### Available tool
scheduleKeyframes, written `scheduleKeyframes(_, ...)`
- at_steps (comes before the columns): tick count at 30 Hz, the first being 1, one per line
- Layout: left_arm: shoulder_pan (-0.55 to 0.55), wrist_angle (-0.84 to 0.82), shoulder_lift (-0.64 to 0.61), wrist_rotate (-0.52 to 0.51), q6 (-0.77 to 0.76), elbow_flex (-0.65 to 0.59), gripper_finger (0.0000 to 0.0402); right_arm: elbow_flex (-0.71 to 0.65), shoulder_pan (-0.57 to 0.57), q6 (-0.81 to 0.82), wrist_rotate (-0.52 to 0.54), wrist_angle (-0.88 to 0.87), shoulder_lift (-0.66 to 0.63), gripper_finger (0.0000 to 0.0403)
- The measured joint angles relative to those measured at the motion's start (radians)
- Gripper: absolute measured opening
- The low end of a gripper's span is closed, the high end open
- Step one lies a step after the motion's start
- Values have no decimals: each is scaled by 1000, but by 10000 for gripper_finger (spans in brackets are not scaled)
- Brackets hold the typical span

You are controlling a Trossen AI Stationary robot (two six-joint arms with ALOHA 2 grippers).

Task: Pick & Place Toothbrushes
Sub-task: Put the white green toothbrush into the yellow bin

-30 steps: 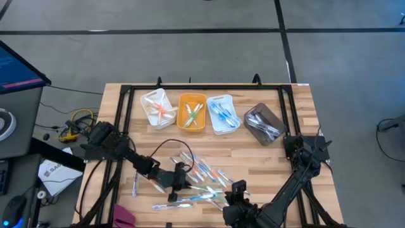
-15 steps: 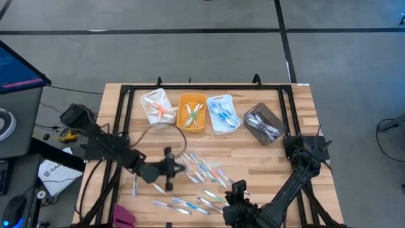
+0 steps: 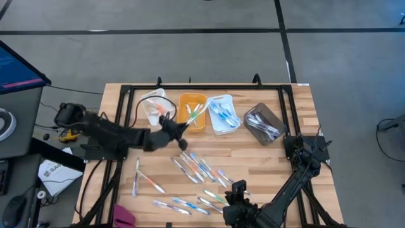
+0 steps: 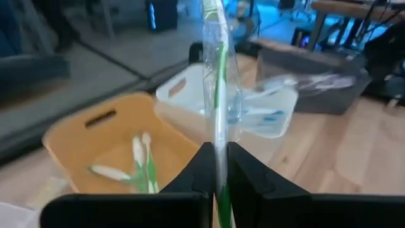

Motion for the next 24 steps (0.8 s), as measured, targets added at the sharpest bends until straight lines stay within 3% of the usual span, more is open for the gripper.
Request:
scheduleKeyframes(3,83,1,45,109,-41,0,14,0,1,0,0,0,0,75)
scheduleKeyframes(6,136,-8,83,147,-61,0,14,0,2,0,0,-1,0,75)
scheduleKeyframes(14,203,-196,109,151,-138,0,14,0,8,8,0,-7,0,75)
scheduleKeyframes(24,205,-199,109,169,-140,0,14,0,8,8,2,-6,0,75)
